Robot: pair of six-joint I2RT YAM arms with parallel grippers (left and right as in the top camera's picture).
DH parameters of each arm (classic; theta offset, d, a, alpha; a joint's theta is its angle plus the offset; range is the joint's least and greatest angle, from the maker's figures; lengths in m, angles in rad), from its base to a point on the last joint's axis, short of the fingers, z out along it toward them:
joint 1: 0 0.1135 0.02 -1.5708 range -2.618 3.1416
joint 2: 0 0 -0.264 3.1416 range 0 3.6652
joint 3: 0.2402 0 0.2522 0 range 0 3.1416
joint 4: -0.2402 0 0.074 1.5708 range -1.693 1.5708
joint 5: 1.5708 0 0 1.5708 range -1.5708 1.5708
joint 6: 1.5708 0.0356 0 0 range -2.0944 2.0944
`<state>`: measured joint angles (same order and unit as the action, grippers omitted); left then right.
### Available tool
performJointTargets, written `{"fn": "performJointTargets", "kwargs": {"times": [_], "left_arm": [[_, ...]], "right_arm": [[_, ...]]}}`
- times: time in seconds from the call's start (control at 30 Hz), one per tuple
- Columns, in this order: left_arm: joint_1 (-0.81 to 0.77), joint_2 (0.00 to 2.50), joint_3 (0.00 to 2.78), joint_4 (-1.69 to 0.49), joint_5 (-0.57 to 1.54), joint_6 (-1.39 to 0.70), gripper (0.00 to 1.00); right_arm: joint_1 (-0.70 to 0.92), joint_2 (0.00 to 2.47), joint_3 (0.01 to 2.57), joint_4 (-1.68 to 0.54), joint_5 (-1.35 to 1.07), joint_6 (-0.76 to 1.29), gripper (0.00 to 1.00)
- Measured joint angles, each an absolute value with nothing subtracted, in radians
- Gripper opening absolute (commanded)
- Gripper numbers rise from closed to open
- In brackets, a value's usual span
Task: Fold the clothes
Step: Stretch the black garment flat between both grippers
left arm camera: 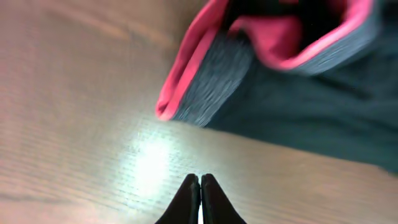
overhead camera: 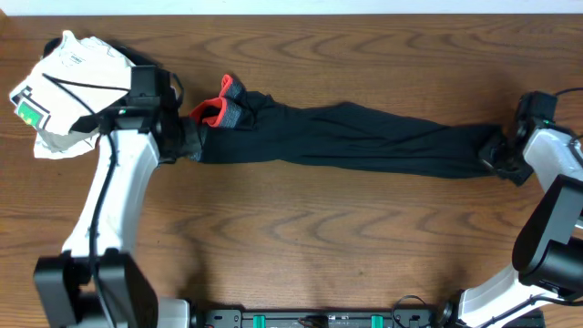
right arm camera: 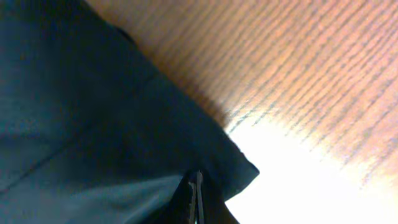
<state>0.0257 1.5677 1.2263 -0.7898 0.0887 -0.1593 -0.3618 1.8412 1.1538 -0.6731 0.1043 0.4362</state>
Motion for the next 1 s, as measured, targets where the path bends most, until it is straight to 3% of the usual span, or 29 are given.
{"fn": "performJointTargets", "kwargs": {"times": [0.5,0.77,1.0], "left_arm": [[-0.271,1.606,1.226,-0.545,0.209,-0.1,0.06],[-0.221,1.831,1.226,-0.535,0.172,-0.105,0.06],[-0.147,1.851,1.224,-0.474,0.121,-0.104,0.06]], "right_arm": [[-0.288,1.767,1.292,-0.747,-0.43,0.241,0.06],[-0.243,1.766,1.293,-0.774,-0.474,0.208,0.06],[-0.24,1.766,1.293,-0.787,-0.453,0.2,0.07]]}}
